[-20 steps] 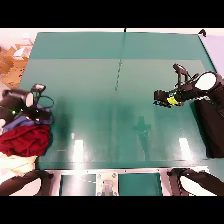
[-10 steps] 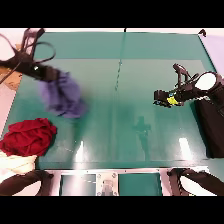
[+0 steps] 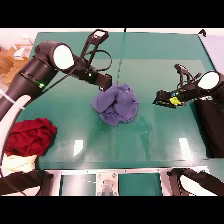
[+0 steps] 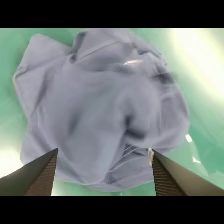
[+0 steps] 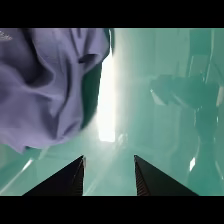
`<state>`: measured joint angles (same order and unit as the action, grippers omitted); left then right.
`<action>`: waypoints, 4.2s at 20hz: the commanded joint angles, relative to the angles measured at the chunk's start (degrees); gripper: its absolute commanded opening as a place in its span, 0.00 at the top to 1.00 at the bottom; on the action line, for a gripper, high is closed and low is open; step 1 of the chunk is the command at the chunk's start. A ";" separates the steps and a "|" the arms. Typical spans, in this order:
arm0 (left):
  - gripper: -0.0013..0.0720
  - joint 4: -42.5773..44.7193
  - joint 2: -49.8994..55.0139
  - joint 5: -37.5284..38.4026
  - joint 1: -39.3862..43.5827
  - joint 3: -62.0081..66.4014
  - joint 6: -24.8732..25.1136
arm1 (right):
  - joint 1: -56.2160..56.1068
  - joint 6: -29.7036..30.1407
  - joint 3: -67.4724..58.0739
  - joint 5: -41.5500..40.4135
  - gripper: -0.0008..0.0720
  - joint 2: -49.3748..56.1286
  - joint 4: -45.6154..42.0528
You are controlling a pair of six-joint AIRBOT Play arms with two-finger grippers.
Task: Fold the shirts.
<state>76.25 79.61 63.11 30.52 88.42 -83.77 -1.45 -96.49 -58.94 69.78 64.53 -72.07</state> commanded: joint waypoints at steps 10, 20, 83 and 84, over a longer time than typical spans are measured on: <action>0.10 -10.95 3.19 -9.01 -11.45 -19.26 -1.68 | 11.04 13.25 -0.37 -5.27 0.49 15.96 17.75; 0.16 -32.46 14.36 -15.15 -11.41 -21.53 9.29 | -2.23 22.56 -3.43 -19.82 0.50 33.70 36.41; 0.96 6.29 -1.75 -22.75 -15.63 -24.26 6.47 | 13.70 3.43 39.95 -2.34 0.37 -16.06 20.41; 0.96 6.27 -1.75 -22.23 -15.63 -24.26 6.47 | 10.38 3.39 43.78 -5.49 0.37 -16.00 23.04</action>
<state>82.08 77.82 39.46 14.92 64.05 -77.67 15.35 -92.18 -27.92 68.79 51.51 -57.28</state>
